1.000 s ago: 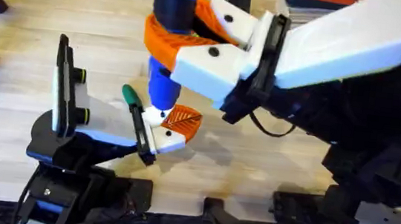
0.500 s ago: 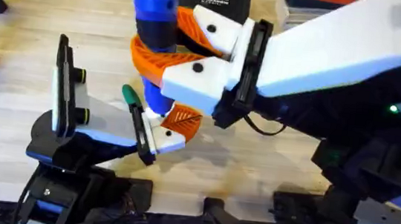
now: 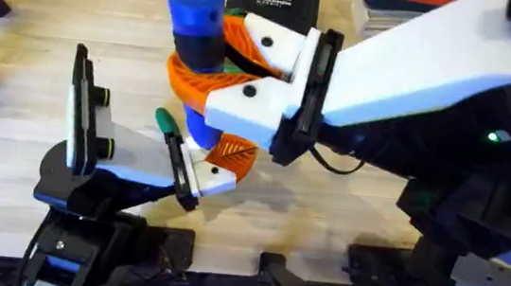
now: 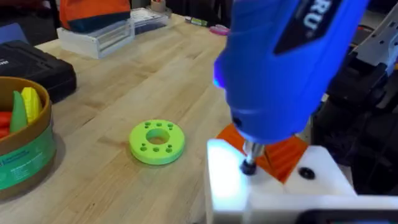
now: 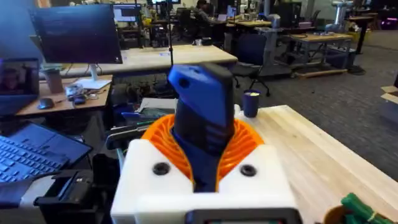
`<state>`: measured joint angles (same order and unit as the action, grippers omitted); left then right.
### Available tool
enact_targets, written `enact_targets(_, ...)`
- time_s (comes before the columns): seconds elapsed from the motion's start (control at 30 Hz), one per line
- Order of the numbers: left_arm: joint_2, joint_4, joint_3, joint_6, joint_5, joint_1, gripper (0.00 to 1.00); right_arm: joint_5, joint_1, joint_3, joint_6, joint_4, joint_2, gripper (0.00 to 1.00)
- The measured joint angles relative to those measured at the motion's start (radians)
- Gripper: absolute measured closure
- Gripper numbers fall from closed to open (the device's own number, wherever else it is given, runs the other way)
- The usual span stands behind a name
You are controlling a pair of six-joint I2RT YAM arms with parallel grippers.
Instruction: Pick up the gripper from the table and insert it into the empty holder that is missing its gripper. Then pick up a screw, insert it into the mounting hole, and use the screwdriver to tighten it. Finally, clean up the table by picking up the vegetable and placing it into the bucket.
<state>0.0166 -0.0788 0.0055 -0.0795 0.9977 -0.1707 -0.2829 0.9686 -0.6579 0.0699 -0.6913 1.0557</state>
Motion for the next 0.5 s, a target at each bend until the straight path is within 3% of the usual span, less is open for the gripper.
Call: enact_targets(0.5,0.0,-0.001,0.0,0.0,0.0,0.0,0.997,0.0,0.0,0.0,-0.003,0.014,0.0,0.873)
